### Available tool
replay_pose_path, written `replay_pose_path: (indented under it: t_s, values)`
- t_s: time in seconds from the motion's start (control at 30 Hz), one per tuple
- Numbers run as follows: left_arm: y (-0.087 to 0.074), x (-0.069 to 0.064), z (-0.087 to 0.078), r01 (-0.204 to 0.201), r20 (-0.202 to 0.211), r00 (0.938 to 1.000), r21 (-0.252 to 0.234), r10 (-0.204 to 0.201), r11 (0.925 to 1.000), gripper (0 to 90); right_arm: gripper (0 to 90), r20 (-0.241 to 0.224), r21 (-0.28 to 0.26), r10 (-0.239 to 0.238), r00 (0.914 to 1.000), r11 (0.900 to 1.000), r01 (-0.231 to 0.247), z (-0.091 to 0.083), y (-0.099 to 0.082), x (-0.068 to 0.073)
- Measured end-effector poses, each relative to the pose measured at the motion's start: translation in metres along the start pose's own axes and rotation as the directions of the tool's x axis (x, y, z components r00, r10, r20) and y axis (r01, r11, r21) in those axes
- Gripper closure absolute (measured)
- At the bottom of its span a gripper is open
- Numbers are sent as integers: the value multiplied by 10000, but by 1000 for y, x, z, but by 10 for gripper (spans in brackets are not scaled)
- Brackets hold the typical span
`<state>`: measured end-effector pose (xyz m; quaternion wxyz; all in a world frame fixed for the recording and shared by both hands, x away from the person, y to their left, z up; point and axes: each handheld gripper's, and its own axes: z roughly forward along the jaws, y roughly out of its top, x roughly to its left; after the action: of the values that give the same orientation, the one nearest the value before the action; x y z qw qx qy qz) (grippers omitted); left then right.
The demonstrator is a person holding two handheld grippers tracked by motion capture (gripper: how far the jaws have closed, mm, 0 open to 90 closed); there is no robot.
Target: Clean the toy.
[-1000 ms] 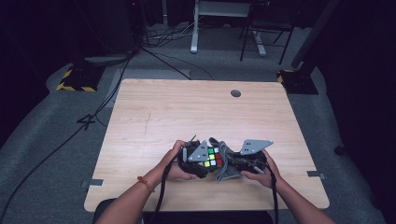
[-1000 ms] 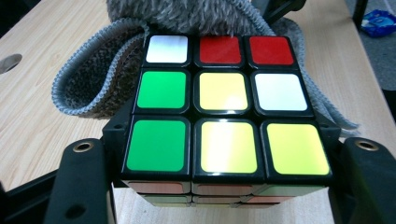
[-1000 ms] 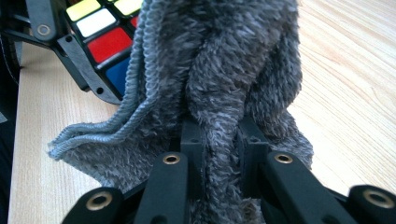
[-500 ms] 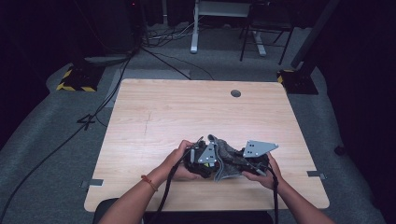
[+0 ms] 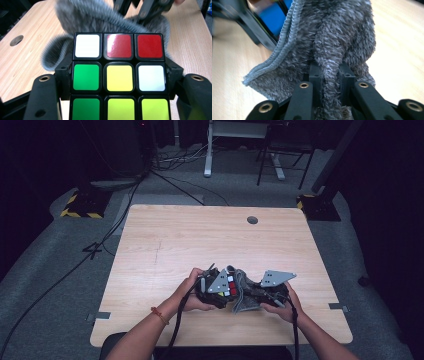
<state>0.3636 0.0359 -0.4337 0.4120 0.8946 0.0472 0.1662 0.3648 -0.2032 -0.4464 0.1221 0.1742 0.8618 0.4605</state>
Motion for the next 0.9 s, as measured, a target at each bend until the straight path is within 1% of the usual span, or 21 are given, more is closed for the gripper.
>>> replay_pose_path:
  t_s: [0.07, 0.13, 0.17, 0.2, 0.3, 0.37, 0.43, 0.5, 0.57, 0.6, 0.63, 0.7, 0.73, 0.77, 0.8, 0.83, 0.87, 0.9]
  values:
    - [1, -2, 3, -143, -175, 9997, 305, 148, 9994, 331, 773, -141, -332, -201, 9997, 9993, 196, -5, 8, 6]
    - [2, -3, 5, -241, -270, 9993, 537, 255, 9983, 330, 773, -81, -393, -527, 9986, 9979, 523, -8, 15, 13]
    - [2, -3, 5, -222, -236, 9994, 534, 235, 9983, 330, 773, -62, -414, -585, 9983, 9974, 582, -8, 16, 15]
    - [2, -3, 6, -182, -233, 9995, 513, 194, 9985, 330, 773, -104, -458, -573, 9983, 9973, 568, -9, 17, 15]
    - [2, -3, 8, -179, -260, 9995, 671, 197, 9976, 330, 773, -265, -664, -397, 9989, 9971, 379, -10, 17, 14]
    - [2, -3, 9, -249, -253, 9993, 744, 268, 9969, 331, 772, -185, -590, -540, 9984, 9969, 528, -10, 19, 15]
    - [2, -4, 8, -296, -294, 9991, 743, 318, 9968, 332, 773, -171, -520, -501, 9986, 9974, 492, -8, 17, 14]
    - [2, -3, 5, -239, -267, 9993, 434, 250, 9988, 332, 773, -129, -345, -393, 9991, 9987, 388, -7, 13, 10]
    - [4, -1, -1, -192, -217, 9996, 34, 193, 9998, 333, 773, 24, -99, -172, 9998, 9998, 172, -4, 7, 5]
    - [4, -1, -4, -91, -186, 9998, -261, 86, 9996, 332, 773, 124, 61, -80, 9999, 9999, 80, -2, 4, 1]
    - [5, 0, -6, -57, -170, 9998, -423, 50, 9991, 332, 773, 131, 145, 190, 9997, 9997, -192, 0, -1, -3]
    - [6, 1, -11, 16, 4, 10000, -826, -16, 9966, 332, 772, 95, 300, 393, 9992, 9988, -396, 2, -5, -8]
    - [7, 0, -12, 14, 12, 10000, -958, -13, 9954, 333, 772, 76, 342, 456, 9989, 9984, -458, 3, -6, -9]
    - [7, 0, -12, 16, 63, 10000, -1047, -10, 9945, 333, 772, -56, 264, 607, 9981, 9978, -605, 4, -7, -10]
    - [7, 0, -12, 105, 153, 9998, -1113, -88, 9937, 332, 772, -204, 170, 694, 9974, 9975, -690, 3, -7, -11]
    - [6, 0, -11, 176, 215, 9997, -1104, -153, 9937, 332, 772, -254, 160, 673, 9974, 9976, -669, 3, -7, -10]
    - [5, 0, -10, 187, 190, 9997, -1054, -168, 9943, 332, 772, -317, 100, 659, 9973, 9978, -656, 3, -6, -9]
    - [4, 1, -9, 217, 182, 9996, -1071, -199, 9940, 332, 773, -565, -105, 685, 9960, 9975, -692, 2, -5, -8]
